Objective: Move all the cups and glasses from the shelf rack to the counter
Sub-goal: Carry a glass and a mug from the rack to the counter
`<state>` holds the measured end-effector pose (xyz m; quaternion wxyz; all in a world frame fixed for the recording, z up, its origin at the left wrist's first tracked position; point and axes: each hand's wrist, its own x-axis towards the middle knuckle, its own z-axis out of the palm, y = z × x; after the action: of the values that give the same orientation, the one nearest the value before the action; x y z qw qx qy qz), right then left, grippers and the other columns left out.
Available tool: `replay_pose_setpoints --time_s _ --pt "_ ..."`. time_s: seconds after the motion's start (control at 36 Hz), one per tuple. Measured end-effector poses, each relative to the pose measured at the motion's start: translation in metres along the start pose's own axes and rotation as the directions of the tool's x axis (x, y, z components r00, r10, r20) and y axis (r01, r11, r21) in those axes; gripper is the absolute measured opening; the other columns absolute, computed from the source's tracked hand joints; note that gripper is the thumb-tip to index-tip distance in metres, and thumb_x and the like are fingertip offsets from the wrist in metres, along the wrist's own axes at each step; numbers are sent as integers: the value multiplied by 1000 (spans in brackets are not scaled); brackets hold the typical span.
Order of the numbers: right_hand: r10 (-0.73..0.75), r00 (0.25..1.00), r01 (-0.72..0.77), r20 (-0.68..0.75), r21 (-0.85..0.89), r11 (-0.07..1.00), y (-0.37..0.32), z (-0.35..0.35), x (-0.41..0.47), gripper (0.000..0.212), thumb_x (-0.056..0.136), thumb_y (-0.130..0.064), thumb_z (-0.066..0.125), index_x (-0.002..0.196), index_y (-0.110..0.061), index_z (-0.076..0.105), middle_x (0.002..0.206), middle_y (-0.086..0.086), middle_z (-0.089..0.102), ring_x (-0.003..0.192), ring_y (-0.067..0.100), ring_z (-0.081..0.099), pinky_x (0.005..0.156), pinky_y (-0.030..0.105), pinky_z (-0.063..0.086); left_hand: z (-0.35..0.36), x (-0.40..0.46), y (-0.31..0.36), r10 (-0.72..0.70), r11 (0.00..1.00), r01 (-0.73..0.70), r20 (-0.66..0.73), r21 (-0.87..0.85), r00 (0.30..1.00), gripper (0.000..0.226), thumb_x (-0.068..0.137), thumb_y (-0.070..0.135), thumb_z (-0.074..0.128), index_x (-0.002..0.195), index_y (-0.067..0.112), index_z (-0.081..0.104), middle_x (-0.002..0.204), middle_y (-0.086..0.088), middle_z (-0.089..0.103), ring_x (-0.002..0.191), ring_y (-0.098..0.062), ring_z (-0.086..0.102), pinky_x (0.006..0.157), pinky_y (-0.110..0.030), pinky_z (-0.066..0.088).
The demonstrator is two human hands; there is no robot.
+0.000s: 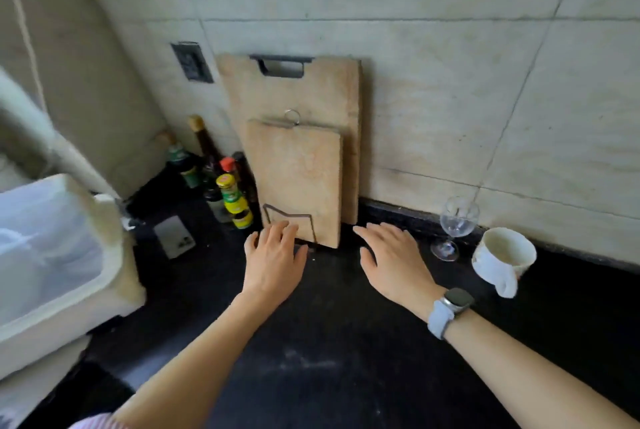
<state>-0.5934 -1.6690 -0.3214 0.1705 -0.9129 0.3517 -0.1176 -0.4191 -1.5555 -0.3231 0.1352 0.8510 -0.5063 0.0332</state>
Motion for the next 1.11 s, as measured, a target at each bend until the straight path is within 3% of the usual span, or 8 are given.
replay_pose_setpoints --time_s 0.11,0.22,0.36,0.5,0.69,0.89,0.97,1.11 --pt "-245 968 244 60 12 970 -112 11 -1 40 95 -32 34 131 -22 47 137 -1 50 129 23 38 108 44 29 -67 -70 -86 -204 978 207 -68 41 977 45 93 40 42 132 18 45 138 -1 48 128 -22 42 107 -42 28" --pt "-450 890 445 76 79 892 -239 34 -36 38 94 -31 36 127 -23 51 133 -4 53 128 19 39 108 43 28 -132 -177 -168 -398 909 413 -175 56 900 39 90 36 46 124 19 51 128 -4 57 117 -29 51 98 -42 35" --pt "-647 755 631 101 152 760 -388 66 -118 36 93 -30 37 124 -20 53 129 0 57 123 23 43 104 39 32 -203 -338 -243 -549 804 588 -271 84 790 35 90 34 46 119 17 55 121 -5 62 113 -29 54 93 -39 38" --pt "-826 550 779 119 283 560 -546 97 -233 33 93 -27 42 120 -18 57 126 3 59 121 24 46 99 35 34 -280 -535 -301 -697 623 777 -383 97 606 35 91 35 45 119 16 56 119 -6 63 110 -28 56 93 -39 39" --pt "-963 254 877 93 398 270 -721 122 -380 30 91 -28 44 115 -20 60 121 3 62 116 24 51 96 36 40 -369 -746 -334 -802 359 933 -500 33 327 34 90 31 47 116 13 58 118 -10 64 109 -29 58 93 -39 44" --pt "-996 5 895 87 444 43 -850 138 -484 31 91 -27 43 114 -17 60 119 7 62 114 27 51 93 40 43 -424 -875 -365 -812 129 987 -582 -97 49 36 91 33 48 121 15 56 122 -10 62 113 -29 55 93 -38 42" --pt "-996 -49 881 75 473 -7 -905 150 -511 31 91 -27 42 114 -17 60 119 7 62 114 28 51 94 41 43 -443 -914 -392 -799 81 982 -601 -171 -38 35 91 32 47 120 14 57 123 -11 62 112 -30 57 93 -39 43" --pt "-996 -86 864 18 499 -65 -1003 175 -536 30 91 -27 41 111 -16 61 117 8 63 111 29 52 94 43 44 -482 -961 -461 -783 89 968 -618 -233 -76 34 91 28 48 119 11 57 121 -12 61 110 -30 56 95 -43 45"
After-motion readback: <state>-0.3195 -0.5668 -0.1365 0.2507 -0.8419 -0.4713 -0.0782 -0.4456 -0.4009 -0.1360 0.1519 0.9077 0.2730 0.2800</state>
